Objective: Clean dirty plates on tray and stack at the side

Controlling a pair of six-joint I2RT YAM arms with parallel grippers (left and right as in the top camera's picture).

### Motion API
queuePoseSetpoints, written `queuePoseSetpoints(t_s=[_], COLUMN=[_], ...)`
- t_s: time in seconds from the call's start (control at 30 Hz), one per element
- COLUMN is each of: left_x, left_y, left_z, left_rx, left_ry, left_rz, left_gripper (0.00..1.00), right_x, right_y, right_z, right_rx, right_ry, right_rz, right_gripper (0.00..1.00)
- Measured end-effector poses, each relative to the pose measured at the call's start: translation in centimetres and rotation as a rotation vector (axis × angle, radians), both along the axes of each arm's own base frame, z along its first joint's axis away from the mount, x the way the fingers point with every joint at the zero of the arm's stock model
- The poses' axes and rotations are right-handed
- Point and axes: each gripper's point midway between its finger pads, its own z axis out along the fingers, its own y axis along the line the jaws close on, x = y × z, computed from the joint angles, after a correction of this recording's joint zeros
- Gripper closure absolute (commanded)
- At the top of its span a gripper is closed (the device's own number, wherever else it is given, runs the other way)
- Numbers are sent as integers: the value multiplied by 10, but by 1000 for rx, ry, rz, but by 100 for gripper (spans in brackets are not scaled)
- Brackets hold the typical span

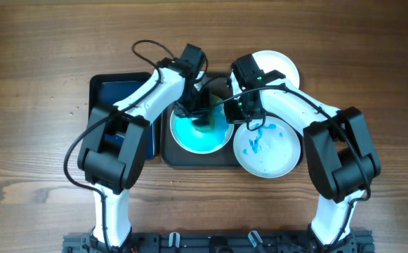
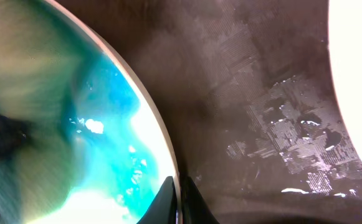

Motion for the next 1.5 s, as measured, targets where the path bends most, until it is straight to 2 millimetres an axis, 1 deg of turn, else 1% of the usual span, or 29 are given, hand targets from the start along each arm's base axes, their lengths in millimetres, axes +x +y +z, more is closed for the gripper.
queuePoseSetpoints(t_s=[0.07,0.13,0.2,0.27,0.37,0.4,0.43,0.47,0.5,0.53,0.6,0.67,0.73,0.77,0.8,0.9,0.93,0.97,1.03,1.13,1.2,1.3,1.4,1.5], left_x=[-2,-4,-4,3,21,24,32,35,34,32,28,28,28,27,26,24,24,22,20,19,20,19,18,17], left_y=[21,39,57,65,74,76,83,88,93,98,121,153,183,195,209,236,240,252,259,264,262,257,252,248], left_z=[0,4,14,29,61,71,104,128,143,152,173,188,193,192,191,190,190,190,189,188,185,174,162,158], left_rx=[106,197,273,304,323,322,301,280,267,260,252,253,263,269,276,285,285,281,274,264,255,231,207,185], left_ry=[20,34,46,34,-31,-46,-111,-165,-191,-201,-224,-245,-238,-229,-217,-200,-199,-193,-183,-177,-173,-154,-133,-120], left_rz=[66,108,149,174,218,227,255,276,288,296,339,413,483,510,543,604,613,634,644,649,645,634,626,622], left_gripper=[96,96,96,96,96,96,96,96,96,96,96,96,96,96,96,96,96,96,96,96,96,96,96,96], right_x=[0,0,0,1,0,0,-1,-2,-2,-3,-1,4,10,11,12,11,9,8,7,5,3,1,1,0], right_y=[0,0,0,0,0,0,-1,-1,-1,-3,-7,-11,-13,-13,-13,-13,-12,-12,-11,-7,-2,8,12,15], right_z=[0,0,0,0,0,0,0,0,1,2,9,25,44,55,62,83,92,98,111,137,152,174,198,219], right_rx=[0,0,1,1,1,0,-2,-4,-6,-16,-39,-64,-91,-110,-128,-208,-249,-290,-373,-527,-613,-718,-814,-892], right_ry=[0,-1,-2,-2,-1,-1,5,9,9,10,-15,-74,-145,-187,-216,-309,-352,-390,-468,-625,-717,-851,-965,-1059], right_rz=[0,0,0,0,0,0,0,0,-1,-1,-5,-9,-10,-8,-6,11,21,28,39,63,79,99,88,63], right_gripper=[96,96,96,96,96,96,96,96,96,96,96,96,96,96,96,96,96,95,96,96,96,96,96,96])
